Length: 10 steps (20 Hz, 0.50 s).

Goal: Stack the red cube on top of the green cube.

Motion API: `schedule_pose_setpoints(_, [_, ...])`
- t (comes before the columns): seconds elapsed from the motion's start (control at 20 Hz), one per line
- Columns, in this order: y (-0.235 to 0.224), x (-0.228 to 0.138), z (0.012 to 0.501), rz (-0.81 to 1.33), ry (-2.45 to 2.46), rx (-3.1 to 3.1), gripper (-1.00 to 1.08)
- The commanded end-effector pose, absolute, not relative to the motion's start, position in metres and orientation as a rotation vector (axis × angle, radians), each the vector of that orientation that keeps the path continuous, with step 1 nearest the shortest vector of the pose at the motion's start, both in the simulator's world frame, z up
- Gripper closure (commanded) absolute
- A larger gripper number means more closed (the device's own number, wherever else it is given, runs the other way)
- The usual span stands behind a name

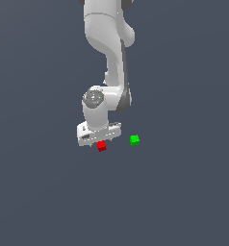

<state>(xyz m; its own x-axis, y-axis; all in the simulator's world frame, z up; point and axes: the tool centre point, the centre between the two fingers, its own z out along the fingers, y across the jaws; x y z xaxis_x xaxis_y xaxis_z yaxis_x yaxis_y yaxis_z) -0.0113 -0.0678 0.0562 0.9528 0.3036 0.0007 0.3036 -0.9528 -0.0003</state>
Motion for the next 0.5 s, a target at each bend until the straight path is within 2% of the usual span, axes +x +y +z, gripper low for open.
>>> schedule_pose_setpoints(0.0, [-0.068, -0.012, 0.044, 0.001, -0.484, -3.104, -0.92])
schedule_pose_setpoints(0.45, [-0.068, -0.011, 0.02, 0.0, -0.487, -3.104, -0.92])
